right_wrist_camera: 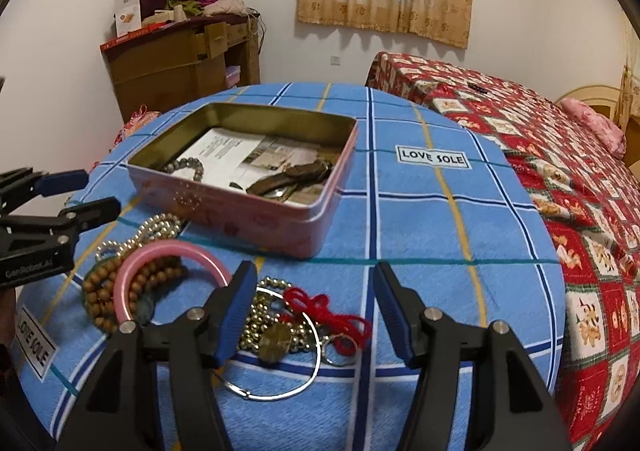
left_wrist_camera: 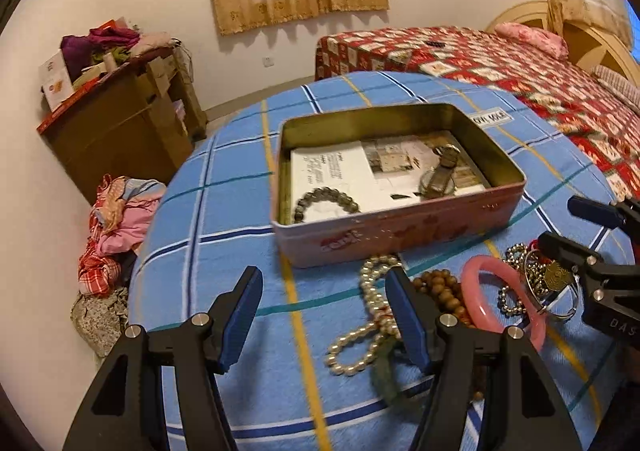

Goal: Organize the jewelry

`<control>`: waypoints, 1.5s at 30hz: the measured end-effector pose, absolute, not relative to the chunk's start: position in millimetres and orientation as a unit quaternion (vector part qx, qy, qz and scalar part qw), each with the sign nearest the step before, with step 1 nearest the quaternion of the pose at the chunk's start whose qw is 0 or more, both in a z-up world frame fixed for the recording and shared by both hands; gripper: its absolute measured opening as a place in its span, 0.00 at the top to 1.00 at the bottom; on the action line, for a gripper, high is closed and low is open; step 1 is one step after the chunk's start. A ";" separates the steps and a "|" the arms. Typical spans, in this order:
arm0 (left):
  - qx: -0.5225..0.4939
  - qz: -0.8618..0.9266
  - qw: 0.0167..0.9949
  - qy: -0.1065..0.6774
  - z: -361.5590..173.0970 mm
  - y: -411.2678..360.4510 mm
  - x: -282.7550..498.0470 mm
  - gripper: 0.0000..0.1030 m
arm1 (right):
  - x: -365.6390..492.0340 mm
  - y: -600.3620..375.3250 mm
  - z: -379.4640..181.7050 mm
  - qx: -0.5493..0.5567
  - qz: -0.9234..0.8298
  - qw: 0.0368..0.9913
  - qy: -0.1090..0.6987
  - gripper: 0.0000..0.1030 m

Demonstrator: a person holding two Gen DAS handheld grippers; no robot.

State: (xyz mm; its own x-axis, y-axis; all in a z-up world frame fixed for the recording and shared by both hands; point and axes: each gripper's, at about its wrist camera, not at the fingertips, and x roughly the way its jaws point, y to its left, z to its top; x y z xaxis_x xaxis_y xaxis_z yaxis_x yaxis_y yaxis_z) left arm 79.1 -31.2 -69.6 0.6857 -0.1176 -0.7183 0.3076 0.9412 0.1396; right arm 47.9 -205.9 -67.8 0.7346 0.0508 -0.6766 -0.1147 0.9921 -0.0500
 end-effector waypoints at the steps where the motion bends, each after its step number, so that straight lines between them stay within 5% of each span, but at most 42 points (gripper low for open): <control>1: 0.126 -0.119 0.908 0.382 -72.9 -32.7 80.6 0.37 | 47.4 -209.0 -68.2 -0.043 0.040 0.931 0.361 0.40; 8: 0.116 -0.129 0.899 0.403 -87.6 -30.8 92.3 0.59 | 50.0 -231.9 -68.7 -0.017 0.012 0.928 0.373 0.40; 16: 0.116 -0.150 0.894 0.407 -91.2 -31.1 88.1 1.00 | 45.1 -222.4 -72.2 -0.022 0.052 0.921 0.386 0.50; 32: 0.076 -0.153 0.906 0.387 -72.5 -10.8 79.5 1.00 | 40.0 -225.2 -69.9 -0.016 0.073 0.921 0.382 0.71; 41: 0.068 -0.156 0.903 0.393 -77.7 -8.7 82.8 1.00 | 44.9 -227.9 -85.6 -0.035 0.069 0.908 0.413 0.74; 45: 0.073 -0.156 0.902 0.397 -78.4 -13.8 83.5 0.99 | 41.8 -224.3 -85.0 -0.041 0.078 0.908 0.409 0.92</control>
State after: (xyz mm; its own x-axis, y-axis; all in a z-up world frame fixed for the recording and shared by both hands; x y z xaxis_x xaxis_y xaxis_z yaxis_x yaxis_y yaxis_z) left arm 83.5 -13.8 -78.4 0.6362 -0.2226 -0.7387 0.3388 0.9408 0.0083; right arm 41.8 -224.3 -85.0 0.6530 0.1084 -0.7496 -0.1761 0.9843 -0.0110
